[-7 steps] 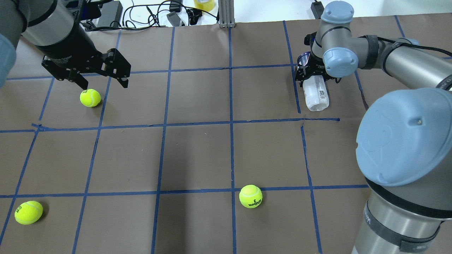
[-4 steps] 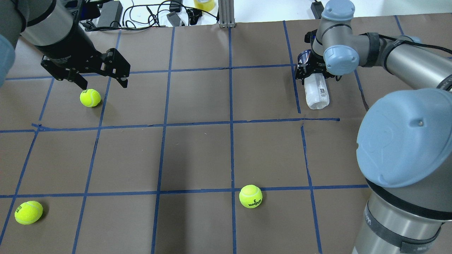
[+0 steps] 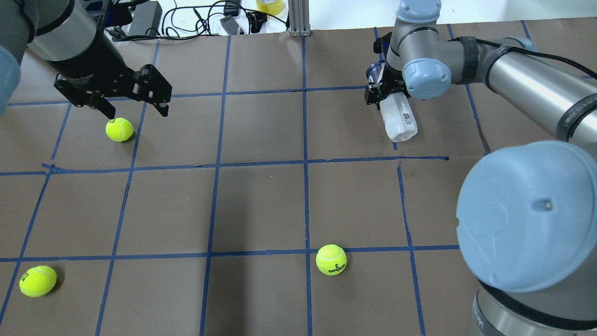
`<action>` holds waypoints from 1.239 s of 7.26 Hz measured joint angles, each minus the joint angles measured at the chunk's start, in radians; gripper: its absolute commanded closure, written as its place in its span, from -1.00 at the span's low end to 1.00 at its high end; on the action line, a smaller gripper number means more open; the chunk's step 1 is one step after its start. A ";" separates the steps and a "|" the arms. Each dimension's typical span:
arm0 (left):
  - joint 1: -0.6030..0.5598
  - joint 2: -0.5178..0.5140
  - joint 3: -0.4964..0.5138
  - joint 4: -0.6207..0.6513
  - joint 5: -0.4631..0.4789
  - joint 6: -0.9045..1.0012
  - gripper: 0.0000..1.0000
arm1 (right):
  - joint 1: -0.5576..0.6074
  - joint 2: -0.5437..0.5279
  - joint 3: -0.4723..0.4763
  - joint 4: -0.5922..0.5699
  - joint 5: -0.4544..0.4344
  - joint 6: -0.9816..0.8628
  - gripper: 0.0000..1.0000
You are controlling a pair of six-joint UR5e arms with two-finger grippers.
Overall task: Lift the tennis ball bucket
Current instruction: 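Carry the can with the right gripper toward the table center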
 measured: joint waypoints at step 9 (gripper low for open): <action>0.125 0.014 0.018 -0.032 -0.004 0.231 -1.00 | 0.265 -0.034 0.012 -0.162 0.054 -0.703 -0.43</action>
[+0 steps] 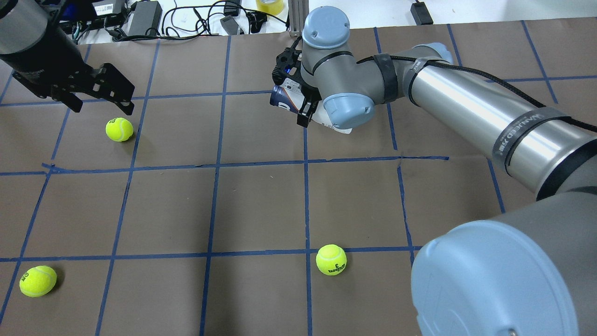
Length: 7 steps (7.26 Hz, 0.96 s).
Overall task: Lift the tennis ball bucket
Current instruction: 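Carry the can with the right gripper toward the table center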
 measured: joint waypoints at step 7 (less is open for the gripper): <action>0.078 0.011 0.002 -0.012 -0.005 0.068 -1.00 | 0.174 0.091 -0.008 -0.147 -0.006 -0.176 -0.53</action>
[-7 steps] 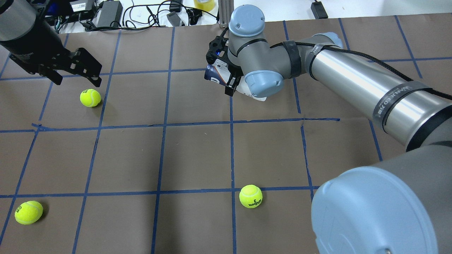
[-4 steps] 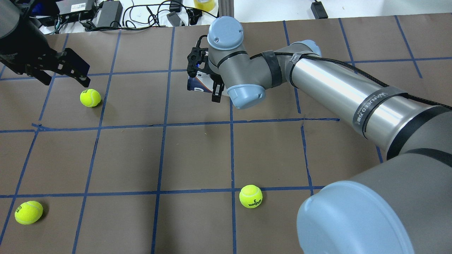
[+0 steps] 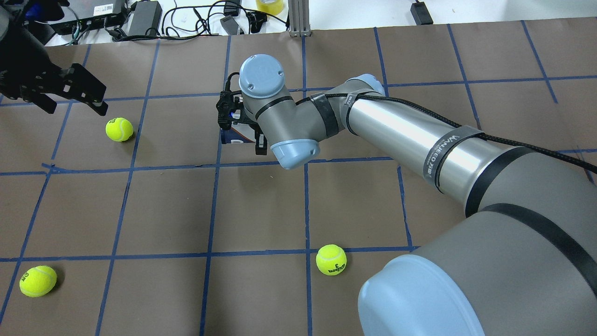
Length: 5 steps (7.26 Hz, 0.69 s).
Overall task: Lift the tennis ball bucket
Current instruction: 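Carry the can with the right gripper toward the table center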
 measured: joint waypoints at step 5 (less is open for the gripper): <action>0.001 0.003 -0.002 -0.002 0.000 0.000 -1.00 | 0.008 0.037 0.012 -0.041 -0.006 0.009 -0.80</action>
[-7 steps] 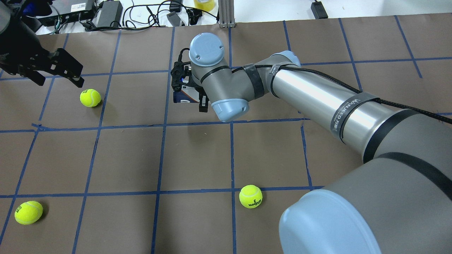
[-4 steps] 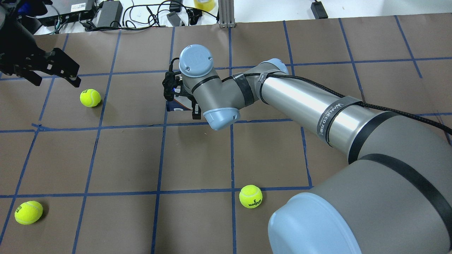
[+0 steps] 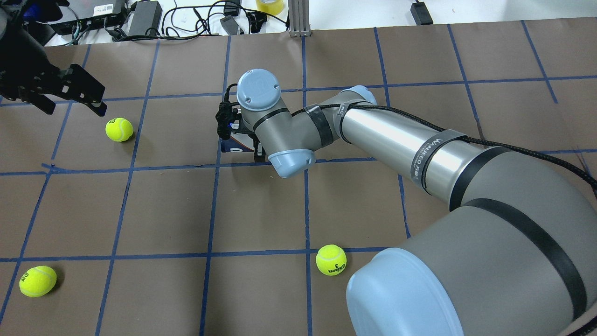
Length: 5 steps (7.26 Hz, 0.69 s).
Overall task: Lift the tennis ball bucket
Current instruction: 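Carry the can with the right gripper toward the table center, then lay the can on its side and open the right gripper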
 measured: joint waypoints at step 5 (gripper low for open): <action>0.000 0.002 -0.002 0.000 0.000 0.000 -1.00 | -0.002 0.002 0.006 0.000 -0.005 0.031 -1.00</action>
